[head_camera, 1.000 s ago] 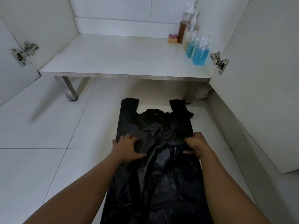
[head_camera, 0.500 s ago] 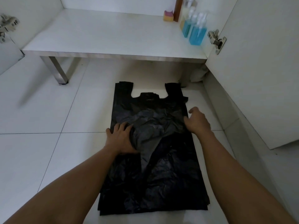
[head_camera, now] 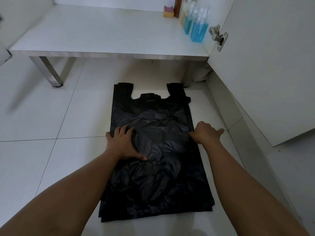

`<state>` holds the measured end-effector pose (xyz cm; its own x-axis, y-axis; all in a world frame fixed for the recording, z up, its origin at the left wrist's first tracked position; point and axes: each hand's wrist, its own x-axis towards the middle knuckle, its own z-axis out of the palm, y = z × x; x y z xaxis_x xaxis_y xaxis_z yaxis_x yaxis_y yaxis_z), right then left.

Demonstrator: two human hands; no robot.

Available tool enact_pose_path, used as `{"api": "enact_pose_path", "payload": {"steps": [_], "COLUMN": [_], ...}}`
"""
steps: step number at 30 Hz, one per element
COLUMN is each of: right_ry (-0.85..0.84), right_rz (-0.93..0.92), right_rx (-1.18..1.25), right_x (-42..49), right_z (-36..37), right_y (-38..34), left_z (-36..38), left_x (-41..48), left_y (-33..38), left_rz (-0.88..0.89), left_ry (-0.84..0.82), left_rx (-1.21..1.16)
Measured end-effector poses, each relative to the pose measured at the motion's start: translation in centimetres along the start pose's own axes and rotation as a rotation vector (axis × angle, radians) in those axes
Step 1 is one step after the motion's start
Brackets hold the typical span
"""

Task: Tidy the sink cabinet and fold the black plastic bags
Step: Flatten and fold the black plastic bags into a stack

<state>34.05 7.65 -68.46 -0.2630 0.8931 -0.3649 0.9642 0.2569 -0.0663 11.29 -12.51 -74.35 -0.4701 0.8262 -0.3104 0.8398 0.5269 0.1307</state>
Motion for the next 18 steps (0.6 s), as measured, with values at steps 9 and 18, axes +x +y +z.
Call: {"api": "enact_pose_path", "payload": {"steps": [9,18], "right_ry": [-0.214,-0.222], "right_rz": [-0.223,-0.227], "right_rx": [0.086,0.022], "right_x": [-2.0,-2.5], "right_z": [1.9,2.4], "right_y": [-1.6,-0.5], "left_z": [0.3,1.4], "left_x": [-1.2,-2.6], "left_y": [-0.4,-0.4], "left_rz": [0.136,0.177], "left_ry": [0.149,0.1], "left_rx": [0.014,0.046]}}
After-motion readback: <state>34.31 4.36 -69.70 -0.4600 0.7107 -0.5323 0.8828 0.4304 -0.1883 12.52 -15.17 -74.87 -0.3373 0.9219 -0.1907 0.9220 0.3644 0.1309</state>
